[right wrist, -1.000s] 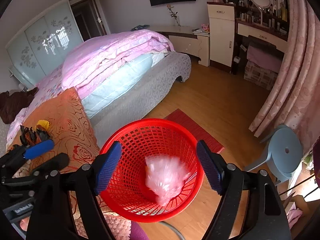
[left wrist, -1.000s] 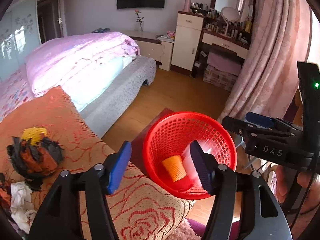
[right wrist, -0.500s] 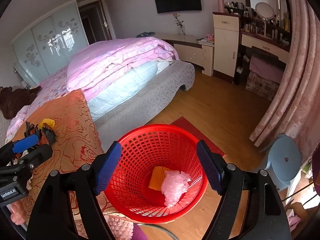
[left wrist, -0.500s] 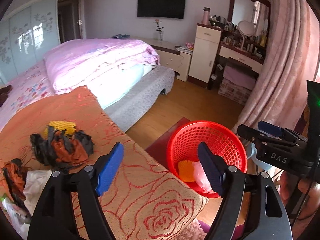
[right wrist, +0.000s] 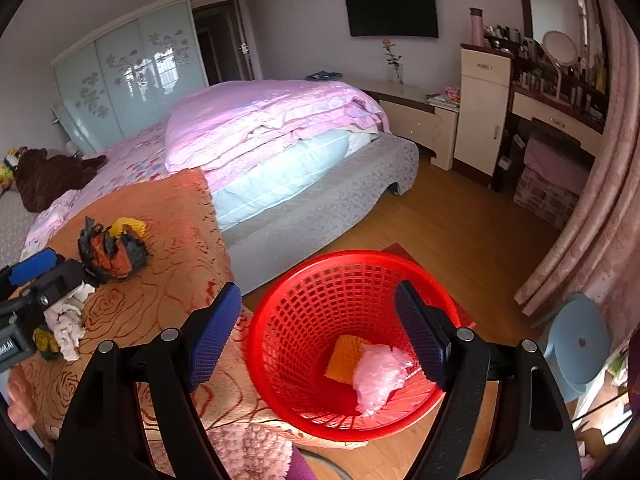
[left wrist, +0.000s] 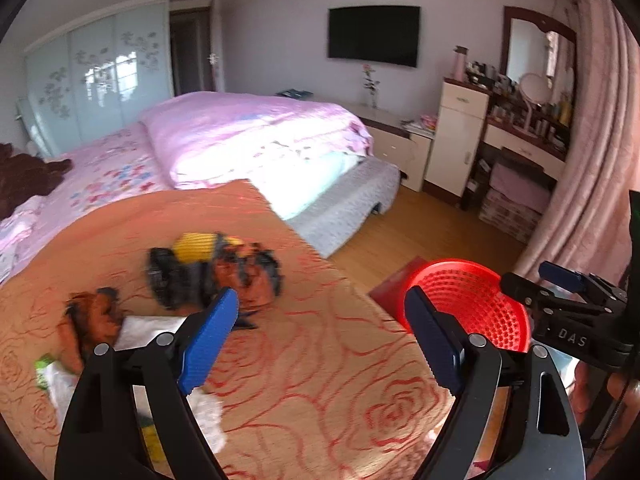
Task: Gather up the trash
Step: 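Grasp the clear printed wrapper with the left tool while the right tool returns to the bed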
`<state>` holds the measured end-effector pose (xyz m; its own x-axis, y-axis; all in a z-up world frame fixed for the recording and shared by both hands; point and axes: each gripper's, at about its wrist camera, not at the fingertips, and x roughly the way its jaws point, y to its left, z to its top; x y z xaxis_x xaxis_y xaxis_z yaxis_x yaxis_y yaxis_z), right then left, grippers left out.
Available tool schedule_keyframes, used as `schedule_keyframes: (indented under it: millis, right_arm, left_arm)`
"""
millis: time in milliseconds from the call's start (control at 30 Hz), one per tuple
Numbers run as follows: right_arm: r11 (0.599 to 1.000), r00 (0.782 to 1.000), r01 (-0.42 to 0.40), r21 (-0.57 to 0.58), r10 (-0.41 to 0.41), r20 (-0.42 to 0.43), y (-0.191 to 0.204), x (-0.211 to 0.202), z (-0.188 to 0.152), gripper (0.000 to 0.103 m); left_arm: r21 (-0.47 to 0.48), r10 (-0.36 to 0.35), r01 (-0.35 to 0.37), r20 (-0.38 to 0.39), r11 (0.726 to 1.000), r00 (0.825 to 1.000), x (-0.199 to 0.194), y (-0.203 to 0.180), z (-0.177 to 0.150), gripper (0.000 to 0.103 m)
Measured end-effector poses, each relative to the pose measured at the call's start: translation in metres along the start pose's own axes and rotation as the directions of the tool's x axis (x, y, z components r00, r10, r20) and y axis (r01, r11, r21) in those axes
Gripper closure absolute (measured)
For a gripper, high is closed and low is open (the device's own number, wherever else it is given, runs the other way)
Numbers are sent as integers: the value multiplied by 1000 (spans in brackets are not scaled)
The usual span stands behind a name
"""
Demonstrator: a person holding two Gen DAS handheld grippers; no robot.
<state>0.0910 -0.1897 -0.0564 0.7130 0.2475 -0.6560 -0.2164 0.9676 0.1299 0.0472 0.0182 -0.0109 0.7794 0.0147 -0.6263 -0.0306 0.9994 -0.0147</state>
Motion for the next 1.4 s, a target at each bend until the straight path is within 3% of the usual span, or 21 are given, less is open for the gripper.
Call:
schedule_keyframes:
  millis: [300, 533, 667, 867, 1200, 1400]
  right_arm:
    - [993, 997, -71, -91, 68, -40, 41, 4, -6, 25]
    - [976, 987, -152, -155, 142, -71, 79, 3, -9, 25]
    - [962, 978, -201, -184, 187, -91, 104, 4, -8, 25]
    - [934, 962, -273, -230, 259, -91, 143, 0, -2, 25]
    - [929, 956, -293, -228, 279, -89, 149, -2, -4, 25]
    - [926, 952, -303, -224, 286, -105, 150, 2, -8, 25]
  left_arm:
    - [-138, 123, -123, -7, 983, 992, -23, 69, -9, 21]
    - [-290, 282, -276, -19, 916, 959, -61, 162, -22, 21]
    - [-348, 324, -316, -36, 883, 945, -81, 193, -36, 21]
    - [-375, 327, -331, -77, 866, 942, -90, 208, -59, 23]
    - [-366, 185, -218, -122, 905, 975, -65, 182, -77, 68]
    - [-361, 167, -214, -158, 908, 973, -48, 177, -82, 68]
